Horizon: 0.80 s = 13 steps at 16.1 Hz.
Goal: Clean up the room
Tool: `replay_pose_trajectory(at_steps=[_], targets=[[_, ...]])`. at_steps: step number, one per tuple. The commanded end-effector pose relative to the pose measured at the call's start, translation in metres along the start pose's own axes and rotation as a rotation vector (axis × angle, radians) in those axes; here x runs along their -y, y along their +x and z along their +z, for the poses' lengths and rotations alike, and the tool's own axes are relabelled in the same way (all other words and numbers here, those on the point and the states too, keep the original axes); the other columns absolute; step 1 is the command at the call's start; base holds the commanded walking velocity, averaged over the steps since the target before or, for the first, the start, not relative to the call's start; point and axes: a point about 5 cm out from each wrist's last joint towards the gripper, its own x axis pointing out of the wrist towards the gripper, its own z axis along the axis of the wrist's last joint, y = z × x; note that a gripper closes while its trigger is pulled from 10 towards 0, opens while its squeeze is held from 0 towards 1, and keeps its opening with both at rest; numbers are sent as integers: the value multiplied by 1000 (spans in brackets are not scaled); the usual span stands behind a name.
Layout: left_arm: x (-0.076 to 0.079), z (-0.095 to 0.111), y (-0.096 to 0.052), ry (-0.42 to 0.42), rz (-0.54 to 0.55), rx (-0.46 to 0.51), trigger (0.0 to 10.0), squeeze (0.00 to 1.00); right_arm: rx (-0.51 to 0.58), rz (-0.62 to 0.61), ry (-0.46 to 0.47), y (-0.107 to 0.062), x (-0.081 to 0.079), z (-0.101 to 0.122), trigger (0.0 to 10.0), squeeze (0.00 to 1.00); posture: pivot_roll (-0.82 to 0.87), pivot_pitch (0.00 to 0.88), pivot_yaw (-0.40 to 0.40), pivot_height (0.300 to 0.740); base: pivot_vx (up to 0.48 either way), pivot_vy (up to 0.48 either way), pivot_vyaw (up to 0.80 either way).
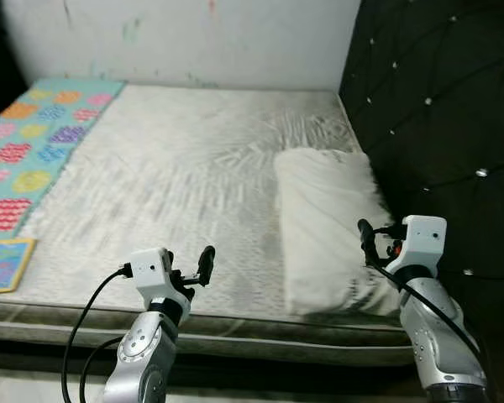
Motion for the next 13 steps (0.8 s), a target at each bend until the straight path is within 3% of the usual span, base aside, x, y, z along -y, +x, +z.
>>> replay_pose_trajectory(at_steps=[1, 9, 13], targets=[[-3, 0, -2, -7, 14, 8, 10000, 0, 15, 28, 4, 2, -8, 5, 10000, 0, -67, 0, -8, 740, 0, 0, 0], [3, 2, -4, -8, -59, 26, 10000, 0, 10, 40, -2, 3, -9, 4, 10000, 0, -66, 0, -12, 740, 0, 0, 0], [4, 2, -4, -8, -68, 27, 10000, 0, 9, 46, -6, 4, -9, 5, 10000, 0, -66, 0, -14, 740, 295, 0, 0]])
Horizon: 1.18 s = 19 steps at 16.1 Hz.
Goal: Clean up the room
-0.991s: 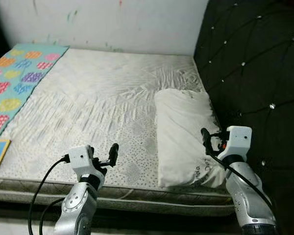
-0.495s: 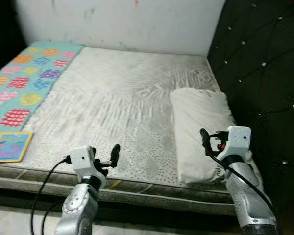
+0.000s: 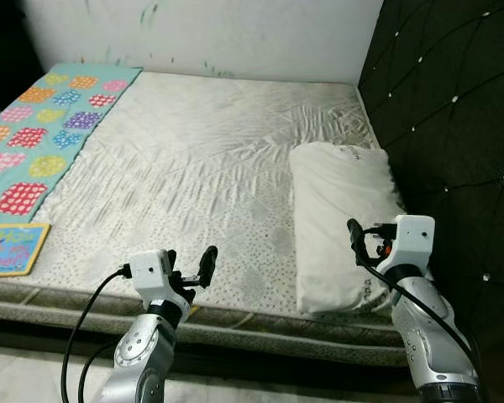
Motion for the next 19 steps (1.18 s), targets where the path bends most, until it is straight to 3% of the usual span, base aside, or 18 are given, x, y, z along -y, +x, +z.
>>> replay_pose_trajectory(at_steps=[1, 4, 7, 10, 16, 19], targets=[[1, 3, 0, 6, -7, 17, 10000, 0, 5, 5, -10, 2, 1, 4, 10000, 0, -66, 0, -15, 740, 330, 0, 0], [0, 2, -1, 4, -9, 11, 10000, 0, -7, 15, -39, -1, 1, -1, 10000, 0, -70, 0, -13, 740, 328, 0, 0], [-2, 4, -2, 7, -5, 14, 10000, 0, 53, -10, -95, -4, 3, 0, 10000, 0, -70, 0, -11, 740, 321, 0, 0], [-4, 5, -3, 17, 11, 14, 10000, 0, 36, -43, -115, -9, 8, -8, 10000, 0, -70, 0, -11, 740, 0, 0, 0], [-11, 11, -9, 53, 44, 49, 10000, 0, 132, -28, -155, -25, 4, -8, 10000, 0, -70, 0, -42, 740, 0, 0, 0], [-24, 19, -16, 114, 100, 81, 10000, 0, 112, -74, -102, -28, 4, -14, 10000, 0, -64, 0, -29, 740, 0, 0, 0]])
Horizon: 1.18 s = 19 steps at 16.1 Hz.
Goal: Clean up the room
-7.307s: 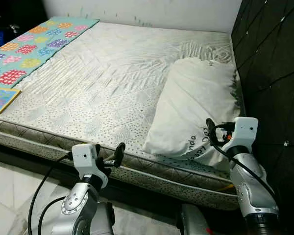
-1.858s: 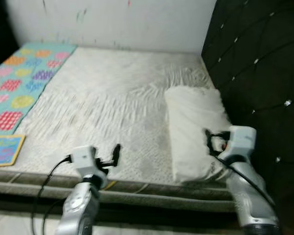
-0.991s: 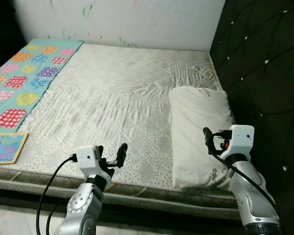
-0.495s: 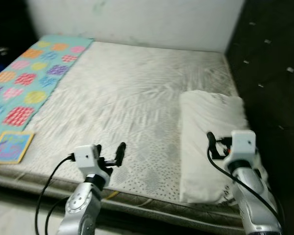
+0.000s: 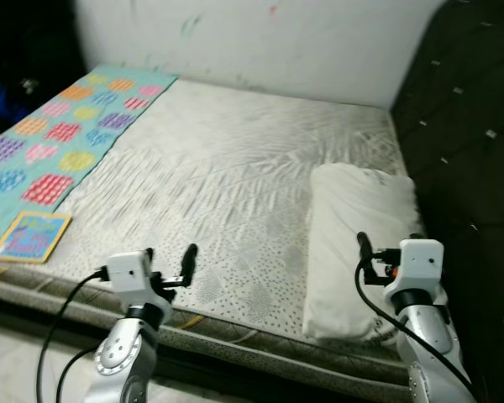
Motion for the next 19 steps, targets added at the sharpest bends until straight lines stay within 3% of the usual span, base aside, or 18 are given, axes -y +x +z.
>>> replay_pose_trajectory(at_steps=[1, 5, 8, 10, 16, 19], targets=[[-3, 2, -2, 15, 24, 13, 10000, 0, 3, 10, 2, 1, -4, 1, 10000, 0, -64, 0, -26, 740, 0, 0, 0], [-3, -7, -2, -71, 57, -34, 10000, 0, -47, -18, 66, 2, -2, -7, 10000, 0, -69, 0, -15, 740, 0, 0, 0], [-1, -7, -1, -76, 38, -36, 10000, 0, -60, -17, 79, 2, -2, -8, 10000, 0, -71, 0, -15, 740, 0, 84, 0], [0, -7, -1, -77, 35, -41, 10000, 0, -64, -12, 78, 2, -2, -8, 10000, 0, -73, 0, -13, 740, 0, 321, 0], [2, -9, -1, -87, 26, -56, 10000, 0, -73, -4, 73, 0, 0, -8, 10000, 0, -81, 0, -19, 740, 0, 430, -633], [3, -10, 0, -85, 21, -60, 10000, 0, -80, 6, 71, 2, -1, -8, 10000, 0, -83, 0, -19, 740, 0, 480, 0]])
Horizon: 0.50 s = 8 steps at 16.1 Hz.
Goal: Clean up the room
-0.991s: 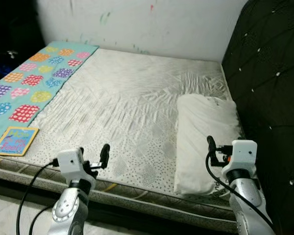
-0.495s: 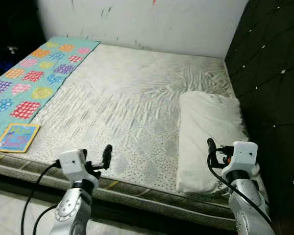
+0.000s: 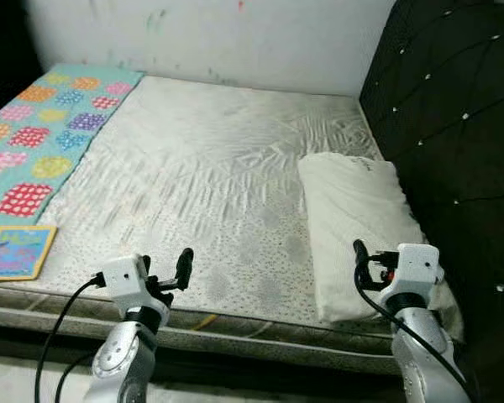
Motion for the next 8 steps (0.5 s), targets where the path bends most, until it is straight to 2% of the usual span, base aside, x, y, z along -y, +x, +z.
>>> replay_pose_trajectory(at_steps=[1, 8], targets=[[5, -2, 2, -5, -16, -15, 10000, 0, 5, -9, -6, 0, 5, 3, 10000, 0, -83, 0, -19, 740, 0, 480, 0], [5, -2, 5, -3, -24, -21, 10000, 0, -3, 0, -13, 2, 4, 3, 10000, 0, -84, 0, -18, 740, 0, 480, 0]])
